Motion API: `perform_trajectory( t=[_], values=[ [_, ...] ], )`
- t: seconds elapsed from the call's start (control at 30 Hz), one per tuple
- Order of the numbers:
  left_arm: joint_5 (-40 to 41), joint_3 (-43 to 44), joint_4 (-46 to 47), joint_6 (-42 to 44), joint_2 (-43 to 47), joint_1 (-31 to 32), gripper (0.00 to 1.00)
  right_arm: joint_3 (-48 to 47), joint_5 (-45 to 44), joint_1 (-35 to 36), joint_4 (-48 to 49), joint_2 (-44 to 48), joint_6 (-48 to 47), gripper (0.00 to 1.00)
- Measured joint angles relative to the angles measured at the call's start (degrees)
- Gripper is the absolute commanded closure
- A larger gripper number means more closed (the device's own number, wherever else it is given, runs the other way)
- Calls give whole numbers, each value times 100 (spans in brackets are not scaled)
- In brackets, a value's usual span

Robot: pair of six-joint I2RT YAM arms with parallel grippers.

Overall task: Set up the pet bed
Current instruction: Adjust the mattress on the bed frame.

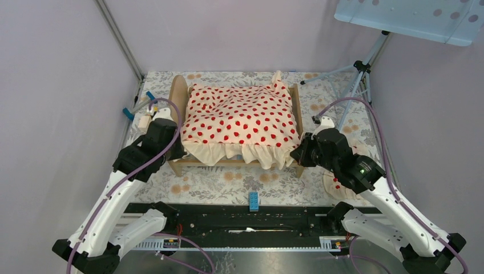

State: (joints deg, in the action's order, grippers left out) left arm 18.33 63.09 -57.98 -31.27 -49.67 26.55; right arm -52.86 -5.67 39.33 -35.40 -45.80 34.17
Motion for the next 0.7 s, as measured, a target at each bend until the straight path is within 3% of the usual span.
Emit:
perform_trajectory(
  t=[0.03,0.1,0.13,0.2,0.27,0.4,0.57,0.7],
  values=[
    [-81,-83,-35,-31,55,0,89,74,35,0,-55,31,0,95],
    [-251,-275,-96,-103,149,0,58,232,79,0,-177,39,0,68],
    [-365,-431,-118,-227,214,0,47,306,74,0,-247,31,11,58],
    [-468,-667,-205,-354,310,-2,37,413,-11,0,-466,-15,17,47],
    [-579,-938,-389,-640,494,-2,36,446,-369,0,-713,-35,28,41],
    [-380,-603,-498,-645,538,-2,37,234,-824,0,-800,-9,-219,36],
    [-354,492,-315,-251,271,-2,52,-358,-492,15,-481,-275,-601,33],
    [-656,675,363,-184,-85,442,53,-616,-273,529,96,-750,-568,29]
  ],
)
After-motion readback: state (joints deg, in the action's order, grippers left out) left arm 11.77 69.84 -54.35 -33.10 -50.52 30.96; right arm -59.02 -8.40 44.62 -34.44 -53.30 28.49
